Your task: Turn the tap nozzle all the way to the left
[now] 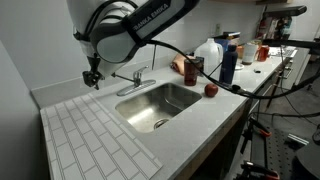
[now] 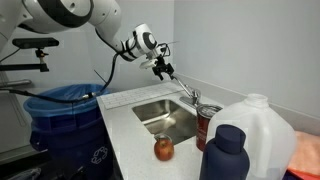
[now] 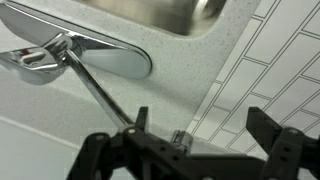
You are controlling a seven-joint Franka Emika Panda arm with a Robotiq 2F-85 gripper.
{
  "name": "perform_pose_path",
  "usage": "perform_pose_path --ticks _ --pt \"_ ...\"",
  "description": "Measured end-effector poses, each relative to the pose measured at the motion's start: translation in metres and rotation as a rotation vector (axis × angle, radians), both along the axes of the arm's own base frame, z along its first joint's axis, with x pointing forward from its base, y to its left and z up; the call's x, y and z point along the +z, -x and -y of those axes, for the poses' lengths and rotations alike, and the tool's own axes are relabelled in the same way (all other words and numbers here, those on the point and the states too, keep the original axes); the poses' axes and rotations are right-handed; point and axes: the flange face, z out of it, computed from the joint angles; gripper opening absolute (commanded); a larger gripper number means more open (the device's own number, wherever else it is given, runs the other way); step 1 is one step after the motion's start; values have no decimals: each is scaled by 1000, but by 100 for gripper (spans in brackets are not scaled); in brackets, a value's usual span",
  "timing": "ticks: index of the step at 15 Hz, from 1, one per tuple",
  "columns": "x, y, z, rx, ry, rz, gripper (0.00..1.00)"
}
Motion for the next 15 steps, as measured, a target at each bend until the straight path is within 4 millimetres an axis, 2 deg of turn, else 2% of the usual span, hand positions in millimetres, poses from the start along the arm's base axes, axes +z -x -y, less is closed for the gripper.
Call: perform_pose_path --ticks 7,15 --pt "15 18 -3 -79 29 -147 100" --pt "23 18 -7 -81 28 -144 100"
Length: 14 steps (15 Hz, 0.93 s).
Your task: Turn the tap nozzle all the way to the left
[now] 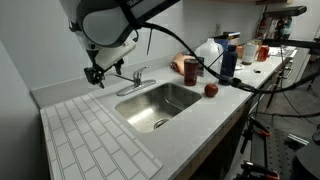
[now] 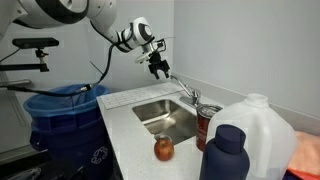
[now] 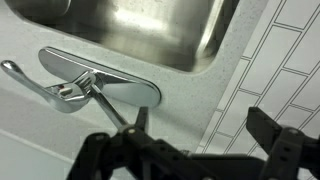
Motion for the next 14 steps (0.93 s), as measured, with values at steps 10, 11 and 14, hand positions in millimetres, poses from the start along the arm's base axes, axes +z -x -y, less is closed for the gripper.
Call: perform_pose_path --ticks 10,11,14 --pt "12 -9 -3 51 -1 98 100" --pt "13 -11 -3 57 -7 112 100" --pt "17 -16 0 69 3 162 100"
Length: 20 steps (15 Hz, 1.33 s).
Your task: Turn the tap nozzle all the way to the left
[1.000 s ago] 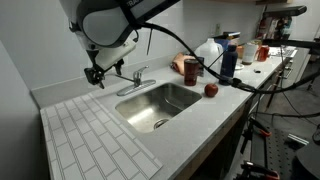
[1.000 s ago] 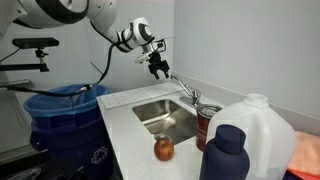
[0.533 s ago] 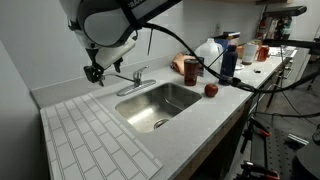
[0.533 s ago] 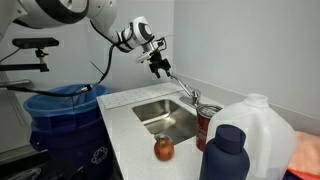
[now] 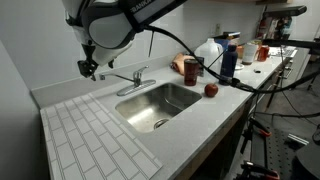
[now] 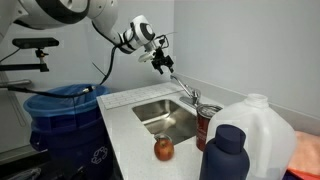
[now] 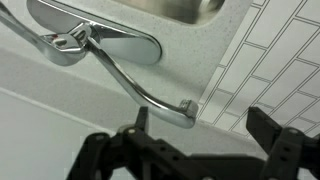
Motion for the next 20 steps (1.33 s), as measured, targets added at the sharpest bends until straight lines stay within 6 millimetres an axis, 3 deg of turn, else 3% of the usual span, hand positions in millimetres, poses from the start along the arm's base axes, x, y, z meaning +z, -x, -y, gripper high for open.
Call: perform_pose_path --ticks 16,20 --pt "0 -3 9 -119 -11 55 100" --pt "32 16 45 -162 -7 60 100"
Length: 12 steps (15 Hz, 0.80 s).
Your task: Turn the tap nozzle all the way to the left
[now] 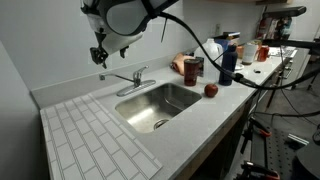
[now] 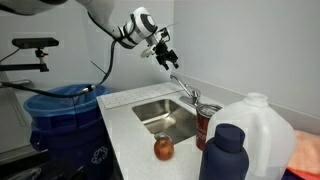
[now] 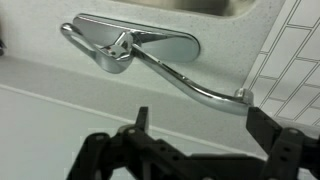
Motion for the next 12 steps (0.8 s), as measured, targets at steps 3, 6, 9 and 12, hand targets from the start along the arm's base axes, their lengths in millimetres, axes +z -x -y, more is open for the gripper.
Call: perform_pose_path --ticks 3,6,9,12 --pt "15 15 10 -7 -6 -3 100" --pt "10 17 11 -7 -3 -14 100" --pt "9 17 11 -6 -3 -15 100" --pt "9 17 11 -6 -3 -15 100"
